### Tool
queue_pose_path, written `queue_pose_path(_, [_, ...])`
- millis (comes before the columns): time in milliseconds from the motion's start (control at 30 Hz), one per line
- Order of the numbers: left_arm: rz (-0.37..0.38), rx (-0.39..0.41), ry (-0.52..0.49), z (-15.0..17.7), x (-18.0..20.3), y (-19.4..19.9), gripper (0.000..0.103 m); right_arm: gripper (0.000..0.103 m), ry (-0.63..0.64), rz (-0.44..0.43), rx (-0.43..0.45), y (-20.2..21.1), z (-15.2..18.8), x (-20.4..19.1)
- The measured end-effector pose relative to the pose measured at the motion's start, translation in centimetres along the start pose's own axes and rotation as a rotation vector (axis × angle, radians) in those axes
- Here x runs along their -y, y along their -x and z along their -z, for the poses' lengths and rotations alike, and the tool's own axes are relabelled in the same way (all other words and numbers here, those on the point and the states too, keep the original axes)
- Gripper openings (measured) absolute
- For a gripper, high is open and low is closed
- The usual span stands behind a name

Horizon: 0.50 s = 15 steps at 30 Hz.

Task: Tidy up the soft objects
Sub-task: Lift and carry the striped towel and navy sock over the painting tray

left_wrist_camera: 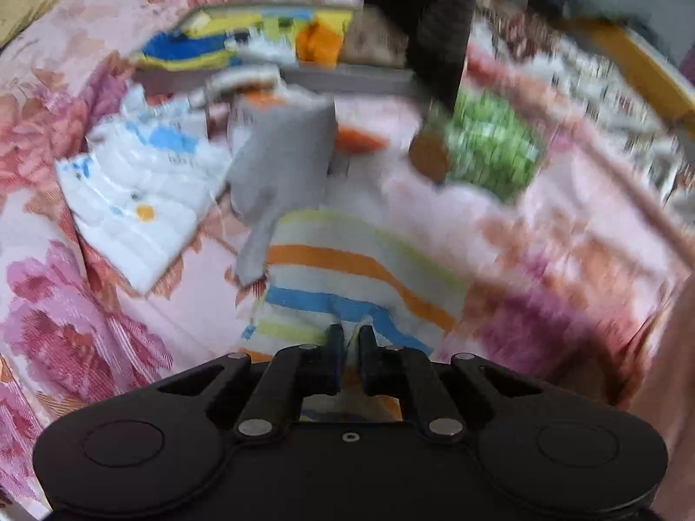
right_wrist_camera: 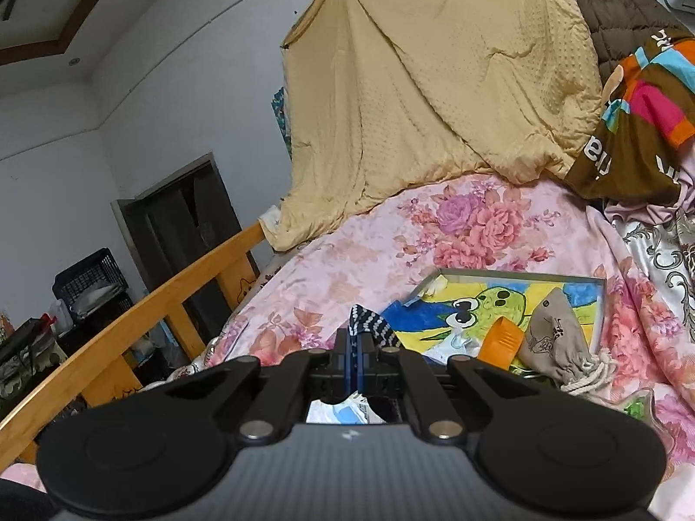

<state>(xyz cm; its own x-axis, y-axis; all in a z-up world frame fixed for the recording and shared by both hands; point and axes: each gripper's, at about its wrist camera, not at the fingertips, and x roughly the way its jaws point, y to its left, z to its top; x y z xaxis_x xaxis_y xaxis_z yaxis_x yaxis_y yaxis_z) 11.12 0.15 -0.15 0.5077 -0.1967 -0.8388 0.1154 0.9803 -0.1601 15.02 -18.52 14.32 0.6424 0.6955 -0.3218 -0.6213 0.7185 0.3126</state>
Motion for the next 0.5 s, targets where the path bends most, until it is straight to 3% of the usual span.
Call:
queue_pose_path(267, [0.054, 0.183, 0.123, -1.4, -1.4, 3.4, 0.007, 0.003, -0.029, -0.003, 0.008, -1.3, 0.5, 1.8])
queue_pose_path(500, [0.028, 0.276, 0.147, -4.2, -1.9, 5.5, 0.007, 0.003, -0.011, 0.006, 0.072, -1.8, -0.1, 2.8])
